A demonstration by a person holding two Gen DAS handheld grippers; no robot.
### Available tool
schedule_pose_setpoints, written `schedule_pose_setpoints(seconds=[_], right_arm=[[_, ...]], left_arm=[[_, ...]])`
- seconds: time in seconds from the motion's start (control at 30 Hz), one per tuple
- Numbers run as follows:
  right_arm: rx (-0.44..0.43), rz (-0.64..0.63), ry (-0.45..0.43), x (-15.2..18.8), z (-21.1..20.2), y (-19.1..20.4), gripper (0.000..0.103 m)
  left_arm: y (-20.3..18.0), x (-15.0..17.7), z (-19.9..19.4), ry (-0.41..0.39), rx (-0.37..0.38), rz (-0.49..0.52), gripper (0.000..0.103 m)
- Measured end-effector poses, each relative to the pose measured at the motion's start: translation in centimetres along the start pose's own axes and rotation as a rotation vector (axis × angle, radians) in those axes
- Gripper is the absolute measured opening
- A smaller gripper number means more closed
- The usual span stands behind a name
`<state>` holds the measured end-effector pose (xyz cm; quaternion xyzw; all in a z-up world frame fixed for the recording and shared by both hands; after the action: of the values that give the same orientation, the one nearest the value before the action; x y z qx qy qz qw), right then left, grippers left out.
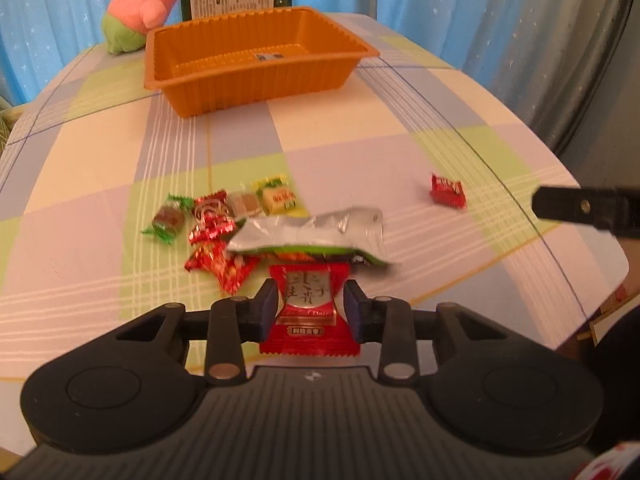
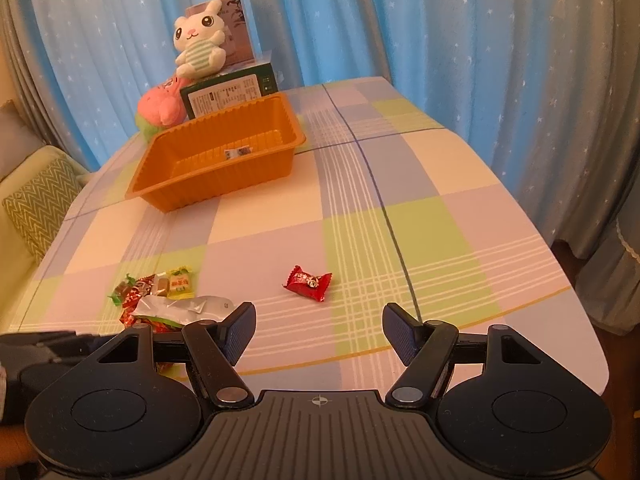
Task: Organize snacks
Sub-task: 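Grasp the large red date-snack packet with the left tool, then grasp the small red candy with the right tool while the left tool holds its packet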
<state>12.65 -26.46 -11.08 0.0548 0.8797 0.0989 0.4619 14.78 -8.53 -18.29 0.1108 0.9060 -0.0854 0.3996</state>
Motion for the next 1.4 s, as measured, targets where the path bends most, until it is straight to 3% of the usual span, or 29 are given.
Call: schedule_pose_setpoints(seconds=[0.3, 0.37, 0.7, 0.9, 1.2, 1.27, 1.4], right_arm=[[-0.013, -0.011, 0.011, -0.1, 1.4, 0.5, 0.07], [-0.015, -0.021, 0.011, -0.3, 1.7, 0.6, 0.07], [-0.034, -0.107, 0.056, 0.3, 3.8, 1.1, 0.07], [-0.065, -0.239, 0.095, 0.6, 6.1, 1.6, 0.07], [-0.142, -0.551, 0.148, 1.9, 10.1, 2.7, 0.069], [-0.168, -0.594, 0.152, 2.0, 10.8, 2.8, 0.059], [-0.197, -0.647, 0.16, 2.2, 11.9, 2.7, 0.05]], left_arm=[[0.0, 0.9, 0.6, 0.024, 0.002, -0.012, 0.031], [0.0, 0.9, 0.8, 0.026, -0.002, -0.006, 0.026], [0.6, -0.1, -0.2, -0.01, -0.016, -0.005, 0.024], [1.4, -1.8, -1.0, -0.046, -0.023, -0.033, 0.023], [1.9, -3.0, -0.6, -0.065, -0.011, -0.055, 0.023], [2.0, -3.0, -0.5, -0.063, -0.008, -0.059, 0.023], [2.0, -3.1, -0.4, -0.066, 0.001, -0.067, 0.023]])
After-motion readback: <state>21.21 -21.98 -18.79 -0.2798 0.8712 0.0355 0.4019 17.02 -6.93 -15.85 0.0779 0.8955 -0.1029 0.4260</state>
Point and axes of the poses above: each gripper's, at about its wrist camera, not at the fingertips, and z roughly the way its jaws point, y to its left, x to its underside, the point moved 10 cm from there along z, roughly the way its jaws point, and after that the axes turned 11 degrees about -y, right-handed, at the moved point
